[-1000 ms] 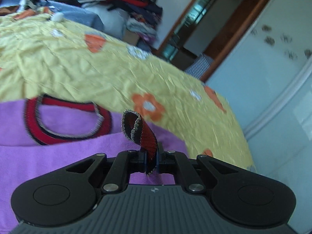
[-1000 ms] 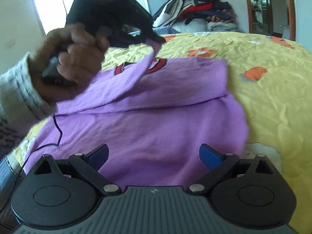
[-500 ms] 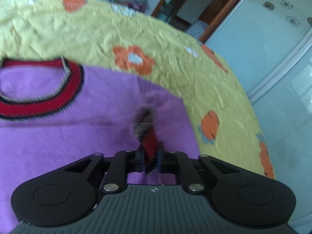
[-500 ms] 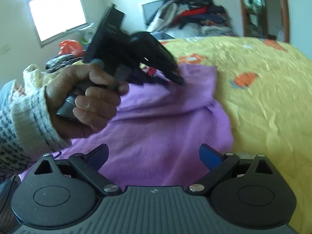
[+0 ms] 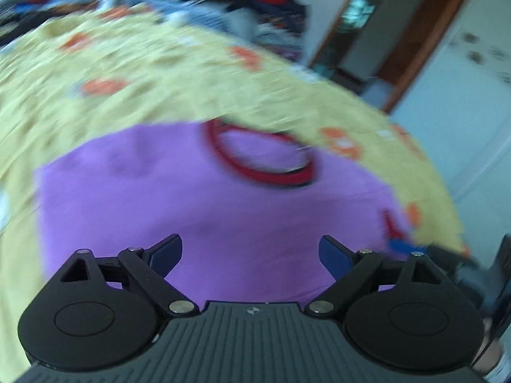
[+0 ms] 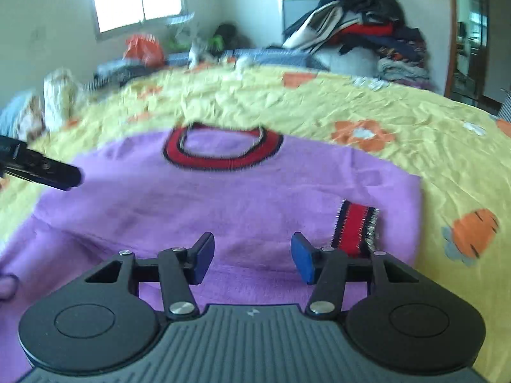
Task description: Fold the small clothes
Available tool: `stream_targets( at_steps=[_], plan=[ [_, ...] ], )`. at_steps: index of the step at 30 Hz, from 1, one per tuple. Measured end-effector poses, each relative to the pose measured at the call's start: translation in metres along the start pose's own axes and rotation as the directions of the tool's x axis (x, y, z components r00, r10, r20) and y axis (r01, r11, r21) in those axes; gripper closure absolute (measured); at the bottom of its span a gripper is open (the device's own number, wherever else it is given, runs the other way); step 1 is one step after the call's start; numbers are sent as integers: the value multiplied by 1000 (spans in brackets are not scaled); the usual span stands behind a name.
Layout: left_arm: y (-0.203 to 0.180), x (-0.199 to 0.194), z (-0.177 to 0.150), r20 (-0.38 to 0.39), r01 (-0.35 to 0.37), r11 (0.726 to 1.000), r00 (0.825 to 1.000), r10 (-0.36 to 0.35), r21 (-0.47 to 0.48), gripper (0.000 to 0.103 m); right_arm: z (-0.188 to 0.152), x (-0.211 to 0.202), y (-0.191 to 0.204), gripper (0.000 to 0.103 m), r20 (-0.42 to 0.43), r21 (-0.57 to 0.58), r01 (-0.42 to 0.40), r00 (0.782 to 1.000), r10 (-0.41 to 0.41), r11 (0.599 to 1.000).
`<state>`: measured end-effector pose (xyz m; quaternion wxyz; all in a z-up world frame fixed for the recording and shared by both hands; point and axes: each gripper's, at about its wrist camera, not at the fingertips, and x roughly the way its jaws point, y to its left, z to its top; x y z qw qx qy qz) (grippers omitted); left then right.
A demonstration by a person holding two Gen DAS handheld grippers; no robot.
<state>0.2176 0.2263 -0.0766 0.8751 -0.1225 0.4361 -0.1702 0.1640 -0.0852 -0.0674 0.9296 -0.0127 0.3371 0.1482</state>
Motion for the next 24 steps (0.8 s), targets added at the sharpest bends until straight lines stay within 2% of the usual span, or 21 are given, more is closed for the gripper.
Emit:
stream_targets(
  at_steps=[3,5,8,9,10,12,14,15,16,17,18,20,21,22,24],
  plan=[
    [26,4,-9,-10,-114,993,993,114,2,21,-8,3,-5,52,-26,-111,115,993,-119,987],
    [35,-5,-14,22,-103,995,995,102,16,21,-14,-9,-25,52,-31,-58,109,993,-111,992],
    [44,-25,-24,34,-156,987,987,155,24,21,-27,-42,-45,51,-28,-23,181,983,-182,983],
    [47,-34,-31,45,-150,988,988,149,17,13,-32,-50,-52,51,-40,-5,175,984,-175,984],
    [50,-40,-39,51,-160,987,986,160,12,9,-38,-58,-58,51,-53,23,162,986,-160,987],
    [56,-50,-54,45,-216,976,976,215,21,7,-49,-66,-61,50,-67,59,161,985,-157,985],
    [62,-55,-71,15,-251,968,968,251,13,7,-59,-72,-46,51,-69,-13,116,991,-116,993],
    [65,-57,-80,6,-263,965,965,263,16,8,-66,-73,-36,52,-95,-81,122,987,-129,989],
    [63,-64,-88,27,-307,950,952,306,50,8,-73,-76,-28,52,-85,-151,158,981,-172,976],
    [60,-67,-96,26,-342,936,940,341,81,8,-77,-80,-26,51,-85,-181,181,976,-199,967],
    [58,-72,-103,31,-351,931,937,349,100,7,-79,-86,-30,53,-94,-178,186,974,-205,966],
    [60,-84,-113,31,-337,936,941,336,98,7,-88,-102,-43,60,-110,-148,177,975,-194,973],
    [63,-89,-119,33,-333,938,943,332,98,9,-92,-109,-49,80,-118,-134,179,974,-195,975],
    [64,-94,-123,38,-336,937,942,333,99,10,-97,-113,-50,82,-114,-164,219,964,-239,962],
    [67,-105,-129,38,-325,942,946,323,77,20,-103,-117,-53,93,-127,-192,288,941,-315,938]
  ],
)
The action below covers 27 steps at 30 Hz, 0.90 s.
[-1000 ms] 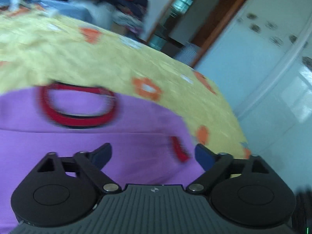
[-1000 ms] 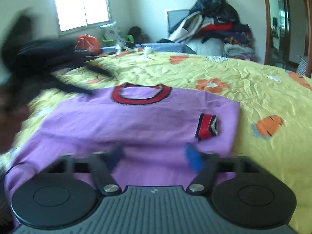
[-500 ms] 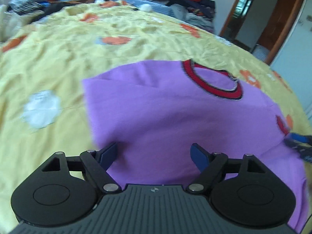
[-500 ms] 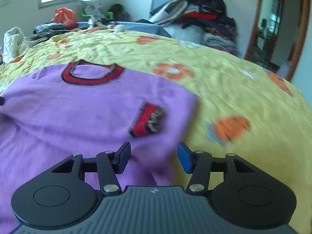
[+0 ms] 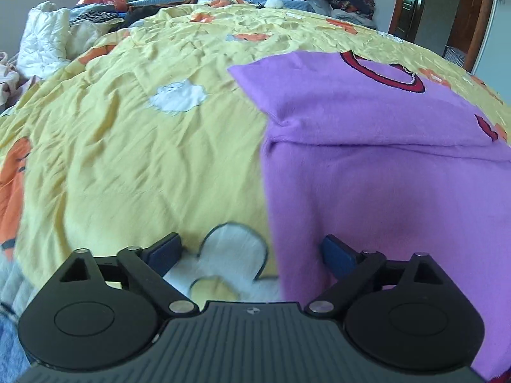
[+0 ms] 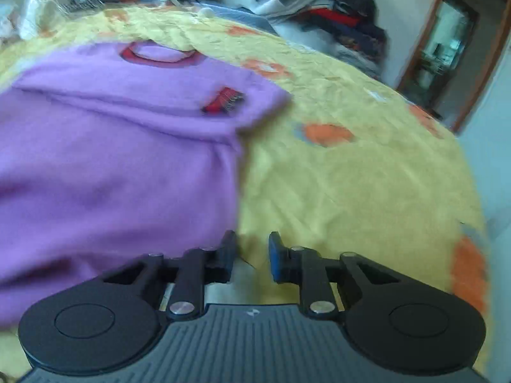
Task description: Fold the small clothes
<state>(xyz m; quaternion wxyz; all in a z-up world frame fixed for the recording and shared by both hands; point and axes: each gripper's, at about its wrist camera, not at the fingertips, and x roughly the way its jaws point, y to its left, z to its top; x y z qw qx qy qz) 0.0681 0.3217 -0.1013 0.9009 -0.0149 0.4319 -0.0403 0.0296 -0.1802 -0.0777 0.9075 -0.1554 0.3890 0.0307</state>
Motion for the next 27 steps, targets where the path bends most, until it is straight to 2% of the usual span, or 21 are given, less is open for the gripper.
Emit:
stream_targets(
  at_steps=[3,4,5,6,7,8,9,10,11,12,14,15,16,17,18,19,21,23,25,27],
  plan=[
    [3,-10,-5,-17,33,999,999,-34,-21,34,-5,-12,-6,91,0,75,22,1000,-22,997],
    [3,-11,-6,-24,60,998,998,-61,-36,35,-9,-22,-4,91,33,84,-4,999,1,996],
    [1,-14,-9,-35,93,994,995,-95,-52,27,-11,-32,1,90,73,100,-51,996,44,994],
    [-1,-15,-12,-43,119,991,992,-122,-60,22,-11,-40,10,82,107,119,-107,990,95,987],
    [-5,-17,-16,-46,137,989,989,-140,-62,12,-10,-46,21,60,128,127,-158,982,142,979],
    [-10,-18,-20,-52,148,987,987,-151,-66,1,-8,-49,34,46,135,114,-204,973,188,972],
    [-14,-18,-23,-57,162,984,984,-167,-76,0,-5,-53,50,18,145,79,-244,962,231,967],
    [-18,-16,-26,-70,179,980,980,-186,-86,1,-2,-55,67,11,157,33,-265,954,257,964],
    [-23,-13,-29,-85,189,977,977,-197,-96,1,-1,-58,84,11,164,-21,-276,947,275,961],
    [-28,-10,-31,-101,184,978,976,-194,-102,4,0,-59,99,11,151,-64,-281,946,288,958],
    [-33,-5,-36,-123,177,978,974,-190,-109,9,-3,-59,118,13,72,-102,-285,953,293,953],
    [-32,-5,-38,-115,182,975,974,-197,-129,10,-7,-59,121,29,50,-110,-278,957,284,954],
    [-29,-6,-39,-112,193,970,971,-211,-149,16,-13,-60,122,56,46,-120,-259,963,266,958],
    [-26,-7,-40,-111,207,964,968,-227,-166,22,-18,-63,118,60,58,-104,-268,960,274,958],
    [-21,-8,-41,-107,220,958,964,-243,-185,30,-22,-65,112,79,52,-81,-278,958,282,957],
    [-15,-9,-43,-102,236,949,960,-262,-210,34,-27,-69,108,94,55,-80,-254,964,259,964],
    [-3,-11,-46,-97,279,924,945,-313,-260,52,-35,-74,99,94,49,-80,-206,976,210,975],
    [6,-17,-49,-83,304,913,938,-338,-272,65,-49,-80,82,95,35,-47,-156,987,157,987],
    [8,-27,-54,-58,318,919,939,-339,-235,69,-61,-81,60,94,18,15,-93,996,92,996],
    [5,-35,-59,-47,304,938,948,-315,-165,69,-73,-85,40,94,-17,98,-24,1000,25,995]
  ],
)
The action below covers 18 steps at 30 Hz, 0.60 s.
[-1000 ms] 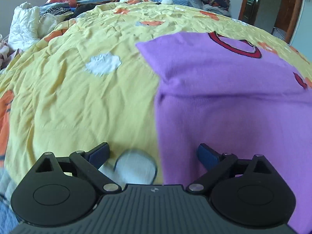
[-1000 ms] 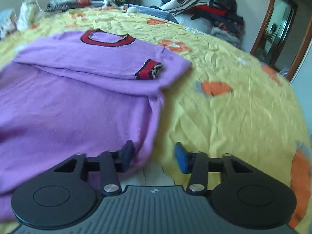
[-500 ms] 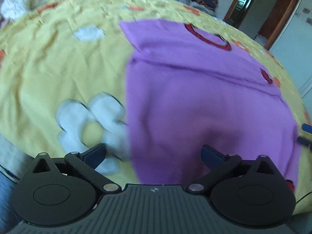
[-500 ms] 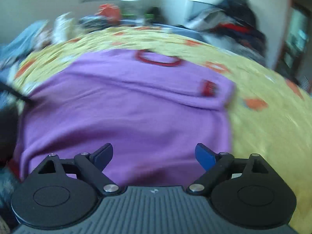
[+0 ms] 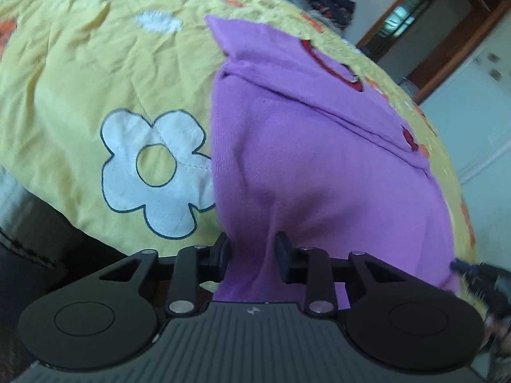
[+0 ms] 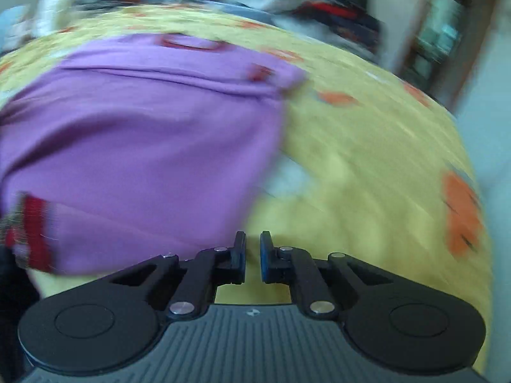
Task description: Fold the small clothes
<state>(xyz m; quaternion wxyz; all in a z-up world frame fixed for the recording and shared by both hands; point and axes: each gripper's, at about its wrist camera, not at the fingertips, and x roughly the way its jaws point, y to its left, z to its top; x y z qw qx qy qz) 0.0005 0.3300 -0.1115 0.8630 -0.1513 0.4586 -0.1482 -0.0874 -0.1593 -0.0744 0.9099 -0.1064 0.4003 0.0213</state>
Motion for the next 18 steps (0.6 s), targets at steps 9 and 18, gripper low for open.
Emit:
stream_targets(
  at_steps=[9,18],
  plan=[
    [-9,-7,-47,92,51,988,994,-65,149,3,-21,-18,-7,1,168,431,-342,940,298,835],
    [-7,39,-59,-42,111,989,993,-107,103,95,-17,-18,64,95,210,266,-377,921,328,887]
  ],
)
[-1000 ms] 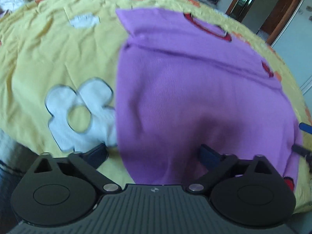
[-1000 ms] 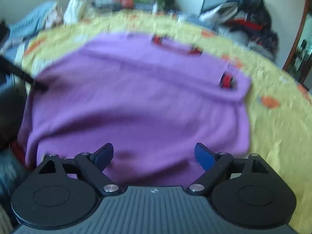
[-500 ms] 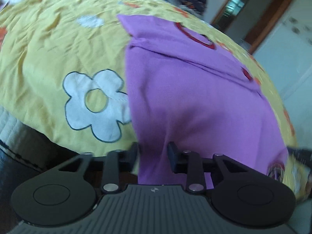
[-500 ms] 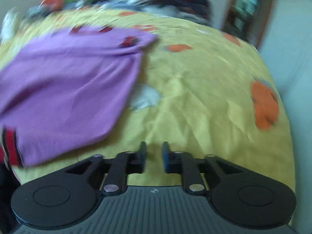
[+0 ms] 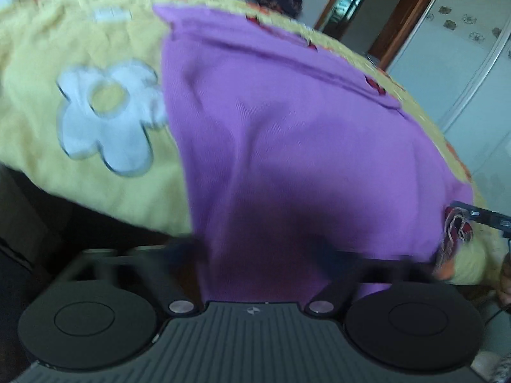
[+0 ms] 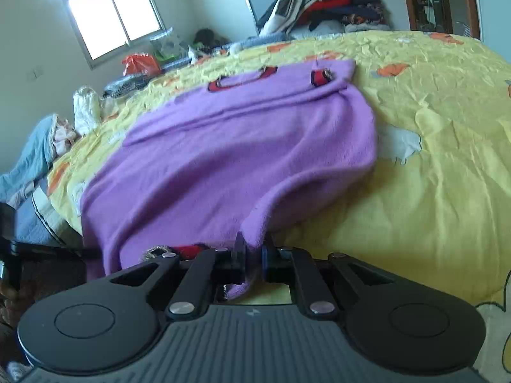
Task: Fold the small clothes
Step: 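Grasp the red hem band with both grippers at its two ends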
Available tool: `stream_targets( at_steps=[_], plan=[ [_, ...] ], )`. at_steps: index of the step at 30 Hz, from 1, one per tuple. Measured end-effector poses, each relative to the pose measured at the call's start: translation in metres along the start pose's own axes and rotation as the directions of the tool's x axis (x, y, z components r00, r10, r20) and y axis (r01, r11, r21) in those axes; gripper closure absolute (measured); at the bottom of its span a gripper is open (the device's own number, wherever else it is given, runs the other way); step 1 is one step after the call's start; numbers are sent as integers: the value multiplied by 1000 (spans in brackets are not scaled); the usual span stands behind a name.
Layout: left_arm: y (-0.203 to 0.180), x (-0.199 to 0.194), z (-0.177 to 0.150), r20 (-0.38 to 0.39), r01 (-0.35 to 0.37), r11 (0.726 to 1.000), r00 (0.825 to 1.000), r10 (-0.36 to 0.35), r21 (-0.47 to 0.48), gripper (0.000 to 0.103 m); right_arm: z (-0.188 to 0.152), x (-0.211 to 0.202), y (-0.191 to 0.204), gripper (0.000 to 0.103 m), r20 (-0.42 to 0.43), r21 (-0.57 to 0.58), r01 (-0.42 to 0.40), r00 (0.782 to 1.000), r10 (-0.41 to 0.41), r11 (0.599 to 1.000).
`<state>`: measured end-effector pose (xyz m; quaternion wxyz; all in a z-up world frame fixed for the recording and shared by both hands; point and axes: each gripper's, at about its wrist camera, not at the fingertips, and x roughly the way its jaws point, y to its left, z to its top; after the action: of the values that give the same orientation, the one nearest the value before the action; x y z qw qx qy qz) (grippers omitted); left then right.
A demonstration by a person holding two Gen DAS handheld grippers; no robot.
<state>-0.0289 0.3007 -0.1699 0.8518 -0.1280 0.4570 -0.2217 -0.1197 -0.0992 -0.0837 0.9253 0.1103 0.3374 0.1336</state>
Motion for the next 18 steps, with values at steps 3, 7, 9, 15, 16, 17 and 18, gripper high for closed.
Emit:
stream_targets(
  at_steps=[3,7,9,15,16,17,18],
  plan=[
    [-2,-7,3,-18,-5,1000,1000,5,4,96,7,-20,6,96,54,-49,-4,999,6,999],
    [-12,-44,8,5,47,999,999,-47,11,97,22,-57,4,98,108,-102,53,993,-42,993],
    [-18,-53,7,6,44,998,999,-45,50,97,23,-70,-9,99,96,-110,97,992,-87,989],
    [-20,-36,-4,-25,-47,985,998,52,166,61,3,-70,-63,94,-45,-2,169,985,-169,986],
    [-18,-32,-8,-10,-51,984,999,53,173,48,2,-70,-69,80,-44,61,151,988,-149,987],
    [-15,-27,-10,5,-55,983,998,55,175,26,2,-69,-72,69,-39,92,135,990,-132,987],
    [-12,-20,-11,6,-54,983,999,53,178,17,2,-67,-72,40,-25,88,120,993,-118,989]
  ],
)
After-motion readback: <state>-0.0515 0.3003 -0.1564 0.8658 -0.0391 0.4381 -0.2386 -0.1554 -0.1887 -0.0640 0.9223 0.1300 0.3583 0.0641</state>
